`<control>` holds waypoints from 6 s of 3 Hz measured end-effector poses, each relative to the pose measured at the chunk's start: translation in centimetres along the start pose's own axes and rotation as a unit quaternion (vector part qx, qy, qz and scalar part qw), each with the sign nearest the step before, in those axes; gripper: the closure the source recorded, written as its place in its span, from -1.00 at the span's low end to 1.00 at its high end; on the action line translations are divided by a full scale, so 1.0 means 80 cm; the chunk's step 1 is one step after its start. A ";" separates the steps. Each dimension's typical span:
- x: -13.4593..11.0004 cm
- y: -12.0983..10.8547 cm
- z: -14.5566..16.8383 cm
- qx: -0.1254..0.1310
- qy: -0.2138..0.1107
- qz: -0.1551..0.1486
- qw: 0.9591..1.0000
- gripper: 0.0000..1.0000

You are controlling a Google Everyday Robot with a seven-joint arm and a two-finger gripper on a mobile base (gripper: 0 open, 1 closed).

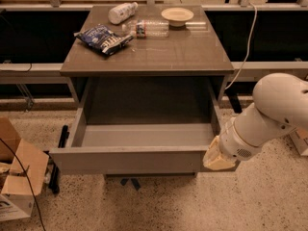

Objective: Close top drawer

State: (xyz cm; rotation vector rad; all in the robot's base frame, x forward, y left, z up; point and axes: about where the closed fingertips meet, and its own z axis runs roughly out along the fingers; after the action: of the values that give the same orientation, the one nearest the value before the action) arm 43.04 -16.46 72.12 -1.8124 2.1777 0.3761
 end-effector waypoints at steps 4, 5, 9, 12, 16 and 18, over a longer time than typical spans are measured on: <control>-0.024 -0.112 0.080 -0.015 -0.035 -0.029 0.999 1.00; -0.024 -0.112 0.080 -0.015 -0.035 -0.029 0.999 1.00; -0.010 -0.202 0.112 0.056 -0.035 -0.036 0.997 1.00; -0.009 -0.243 0.127 0.090 -0.043 -0.037 0.994 1.00; -0.011 -0.240 0.136 0.084 -0.043 -0.039 0.995 -0.32; -0.012 -0.238 0.141 0.081 -0.043 -0.040 0.995 -1.00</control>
Offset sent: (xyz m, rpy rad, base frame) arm 0.1336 0.0372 -0.1029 0.1864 0.0562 0.0981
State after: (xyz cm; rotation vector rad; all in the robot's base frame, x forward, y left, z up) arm 62.53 -14.76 61.71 -1.7545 2.0096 0.2494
